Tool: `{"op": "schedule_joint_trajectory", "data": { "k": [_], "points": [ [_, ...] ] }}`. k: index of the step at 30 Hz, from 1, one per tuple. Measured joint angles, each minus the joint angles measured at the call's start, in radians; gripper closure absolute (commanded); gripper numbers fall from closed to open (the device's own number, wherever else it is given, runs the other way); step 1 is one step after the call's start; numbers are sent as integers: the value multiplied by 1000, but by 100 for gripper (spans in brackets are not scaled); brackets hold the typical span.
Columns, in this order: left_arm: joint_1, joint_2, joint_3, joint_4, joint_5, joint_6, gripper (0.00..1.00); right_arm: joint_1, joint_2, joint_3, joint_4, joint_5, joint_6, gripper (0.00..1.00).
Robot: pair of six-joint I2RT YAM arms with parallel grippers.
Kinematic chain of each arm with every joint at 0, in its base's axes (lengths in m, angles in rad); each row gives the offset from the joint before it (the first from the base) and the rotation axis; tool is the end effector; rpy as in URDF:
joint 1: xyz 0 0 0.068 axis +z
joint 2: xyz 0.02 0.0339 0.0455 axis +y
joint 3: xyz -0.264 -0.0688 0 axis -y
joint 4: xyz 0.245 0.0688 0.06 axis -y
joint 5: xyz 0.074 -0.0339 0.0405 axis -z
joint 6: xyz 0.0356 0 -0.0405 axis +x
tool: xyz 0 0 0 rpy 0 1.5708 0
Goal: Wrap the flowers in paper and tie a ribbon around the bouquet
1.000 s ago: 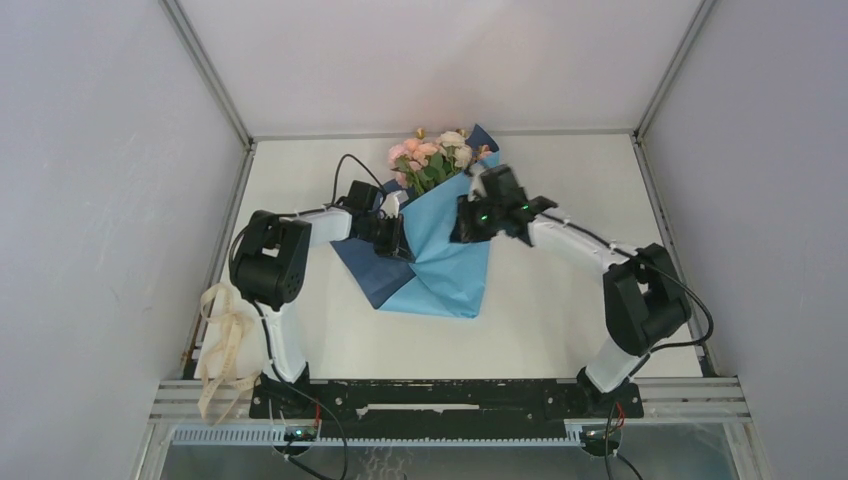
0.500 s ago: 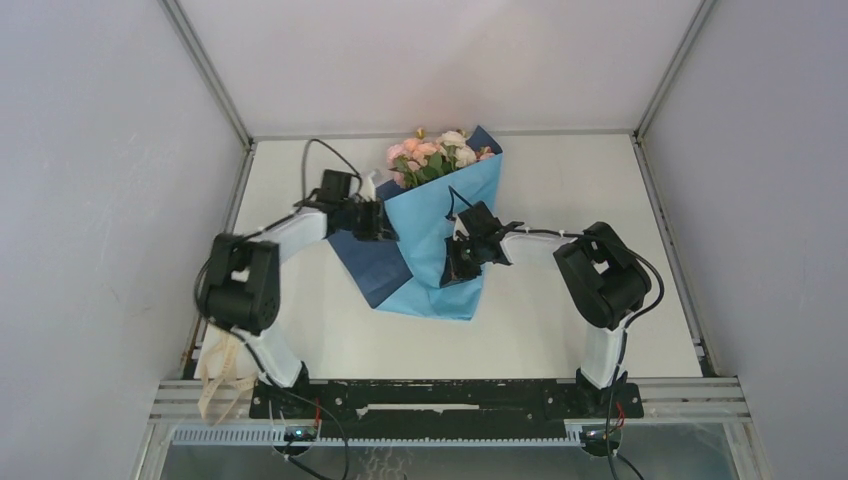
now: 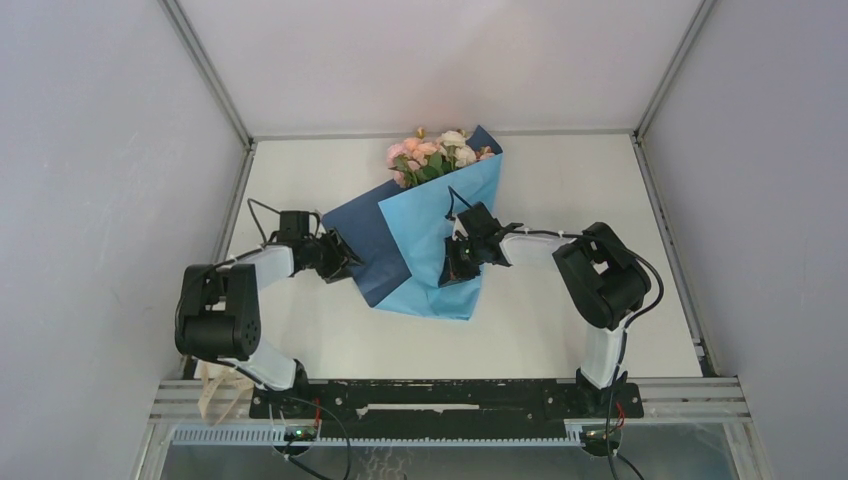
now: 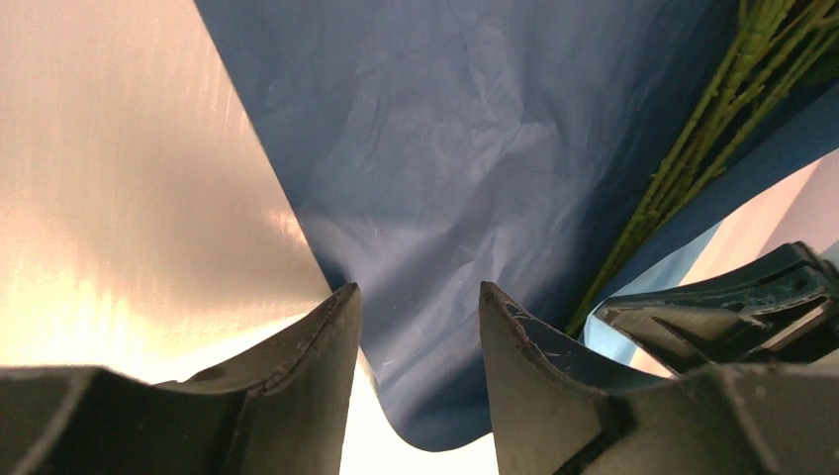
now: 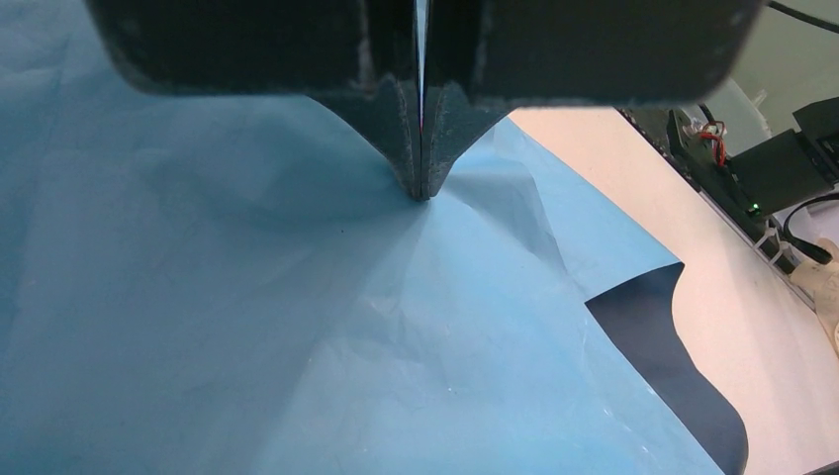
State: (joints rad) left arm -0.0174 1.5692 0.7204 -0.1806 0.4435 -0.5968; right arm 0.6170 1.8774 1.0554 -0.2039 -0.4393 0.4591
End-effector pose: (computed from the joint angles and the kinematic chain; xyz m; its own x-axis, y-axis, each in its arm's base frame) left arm 0.2809 -0.0202 0.1423 -0.8418 -0.4931 -0.2196 -0.2857 0.7522 -0.5938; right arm 0.2893 0.2238 0.1357 -0.9370 -0.1730 -0.3035 -0.3215 0.7667 0.5557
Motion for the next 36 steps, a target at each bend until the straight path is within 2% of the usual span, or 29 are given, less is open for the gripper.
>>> {"op": "schedule_joint_trajectory", "data": {
  "k": [8, 13, 17, 22, 25, 32, 36],
  "points": [
    [2, -32, -51, 68, -5, -63, 40, 3, -1, 0, 0, 6, 1, 100],
    [1, -2, 18, -62, -12, -19, 47, 6, -2, 0, 0, 8, 0, 100],
    [1, 6, 27, -120, 2, -3, 46, 6, -2, 0, 0, 11, 0, 100],
    [-5, -25, -6, -127, 29, -6, 41, 6, -3, 0, -1, 12, 0, 100],
    [-13, -33, -14, -134, 34, -5, 48, 7, -3, 0, -1, 12, 0, 100],
    [-13, 92, 0, -13, 166, -35, 76, 7, -3, 0, 0, 12, 1, 100],
    [-13, 103, -8, 18, 180, -34, 90, 8, -3, 0, 0, 12, 1, 100]
  ]
}}
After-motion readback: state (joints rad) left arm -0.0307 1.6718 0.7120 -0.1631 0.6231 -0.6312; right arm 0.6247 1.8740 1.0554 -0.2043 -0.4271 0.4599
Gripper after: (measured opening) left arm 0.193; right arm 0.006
